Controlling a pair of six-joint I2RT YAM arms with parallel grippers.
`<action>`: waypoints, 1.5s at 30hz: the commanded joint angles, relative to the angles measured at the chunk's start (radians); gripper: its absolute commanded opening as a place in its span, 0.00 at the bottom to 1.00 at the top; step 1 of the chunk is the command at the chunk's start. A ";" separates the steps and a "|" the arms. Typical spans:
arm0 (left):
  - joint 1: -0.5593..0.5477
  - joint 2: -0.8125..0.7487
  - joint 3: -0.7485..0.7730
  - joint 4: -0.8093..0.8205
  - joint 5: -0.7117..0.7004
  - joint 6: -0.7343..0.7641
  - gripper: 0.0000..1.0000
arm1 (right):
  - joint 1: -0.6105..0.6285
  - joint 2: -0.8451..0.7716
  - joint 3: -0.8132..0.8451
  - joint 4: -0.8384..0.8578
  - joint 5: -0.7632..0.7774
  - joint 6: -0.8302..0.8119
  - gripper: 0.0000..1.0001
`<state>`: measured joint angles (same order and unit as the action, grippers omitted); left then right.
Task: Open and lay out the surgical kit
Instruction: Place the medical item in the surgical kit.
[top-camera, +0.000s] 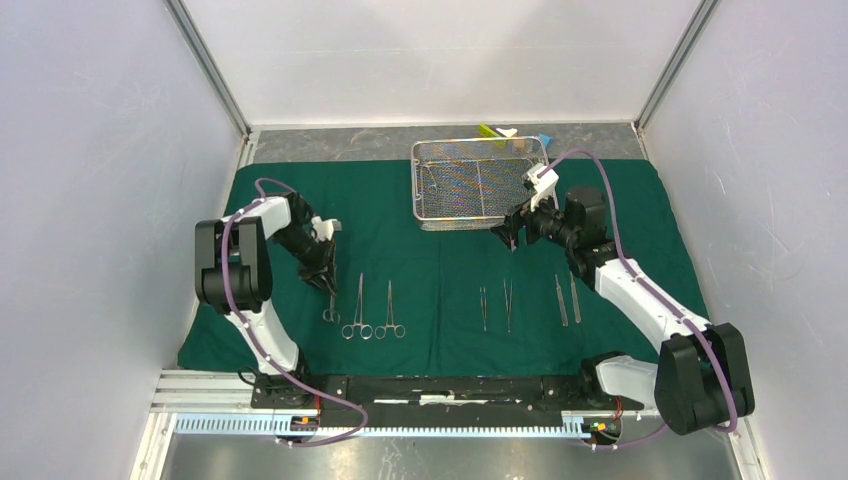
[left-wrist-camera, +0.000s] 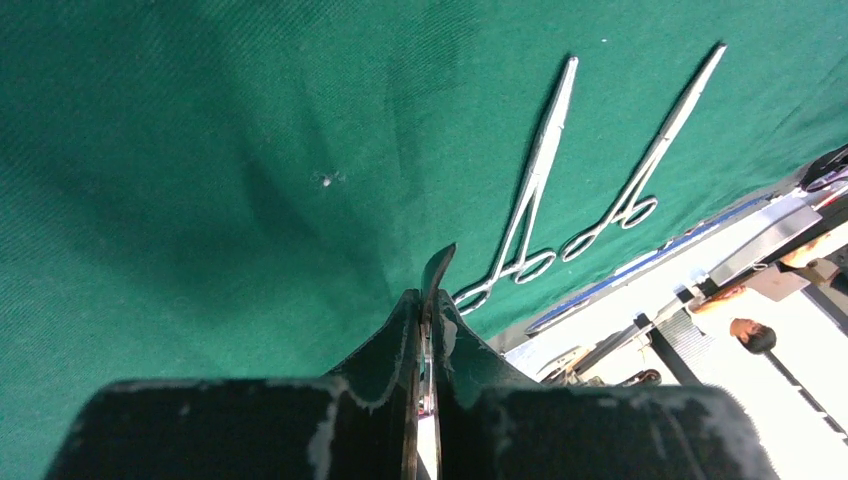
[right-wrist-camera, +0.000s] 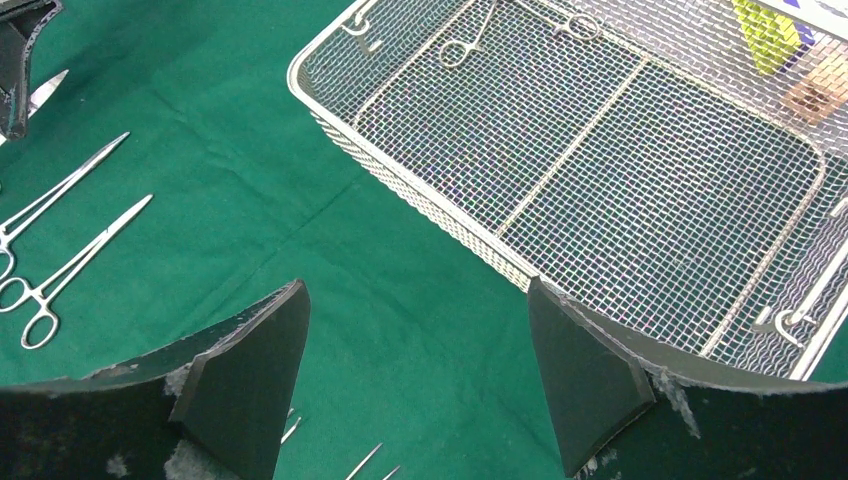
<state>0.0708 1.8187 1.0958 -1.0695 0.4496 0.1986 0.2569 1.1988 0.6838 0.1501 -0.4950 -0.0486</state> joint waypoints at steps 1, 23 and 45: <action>0.010 0.033 0.019 -0.016 -0.002 -0.014 0.11 | -0.002 -0.028 -0.016 0.039 0.012 -0.016 0.86; 0.026 0.051 0.127 -0.161 -0.017 0.057 0.06 | -0.002 -0.023 -0.020 0.026 0.062 -0.037 0.86; 0.024 0.042 0.154 -0.153 0.139 -0.004 0.02 | -0.004 -0.044 -0.039 0.029 0.089 -0.057 0.86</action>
<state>0.0902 1.9011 1.2442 -1.2240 0.5079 0.2199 0.2569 1.1847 0.6525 0.1493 -0.4171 -0.0883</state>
